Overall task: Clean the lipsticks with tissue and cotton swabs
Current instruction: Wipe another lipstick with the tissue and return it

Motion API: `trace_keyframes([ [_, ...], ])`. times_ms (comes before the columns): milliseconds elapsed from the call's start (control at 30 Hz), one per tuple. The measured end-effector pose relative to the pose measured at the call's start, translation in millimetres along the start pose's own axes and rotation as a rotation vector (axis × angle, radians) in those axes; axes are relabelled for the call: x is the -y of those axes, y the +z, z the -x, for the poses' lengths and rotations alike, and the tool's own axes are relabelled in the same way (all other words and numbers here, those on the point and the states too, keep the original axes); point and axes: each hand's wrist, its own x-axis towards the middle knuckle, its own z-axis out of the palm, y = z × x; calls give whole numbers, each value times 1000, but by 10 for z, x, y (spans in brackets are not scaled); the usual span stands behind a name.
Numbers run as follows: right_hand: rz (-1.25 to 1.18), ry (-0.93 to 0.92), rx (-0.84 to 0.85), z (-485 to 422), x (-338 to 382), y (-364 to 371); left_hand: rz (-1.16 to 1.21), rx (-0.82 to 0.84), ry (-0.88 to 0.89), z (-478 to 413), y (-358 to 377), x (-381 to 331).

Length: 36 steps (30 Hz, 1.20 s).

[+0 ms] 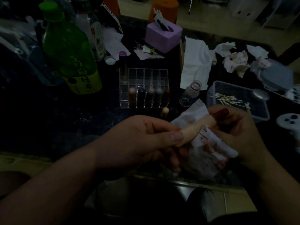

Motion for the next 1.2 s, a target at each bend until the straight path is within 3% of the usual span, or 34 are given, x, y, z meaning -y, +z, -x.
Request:
trace_keyframes([
  [133, 103, 7, 23, -6, -14, -61, -279, -143, 93, -2, 43, -7],
  [267, 136, -20, 50, -7, 0, -93, -566, -326, 313, 14, 94, 89],
  [333, 167, -16, 43, -17, 10, -104, -514, -327, 319, -2, 71, 115],
  [467, 175, -6, 31, -11, 1, -106, -267, -97, 126, -15, 18, 39],
  [700, 151, -6, 26, 2, 11, -47, -634, -361, 500, -39, 45, 201],
  [767, 147, 0, 20, 1, 9, -42, -522, -314, 417, -34, 36, 165],
  [867, 153, 10, 10, 12, -14, -33, -272, -117, 175, -28, 54, 38],
  [933, 157, 15, 5, 19, -15, -27, -319, -136, 190, -40, 32, 57],
  [1100, 192, -2, -26, 28, 5, -61, -554, -289, 446, -29, 30, 120],
  [1200, 206, 0, -38, 21, 7, -69, -412, -217, 296, -21, 17, 76],
])
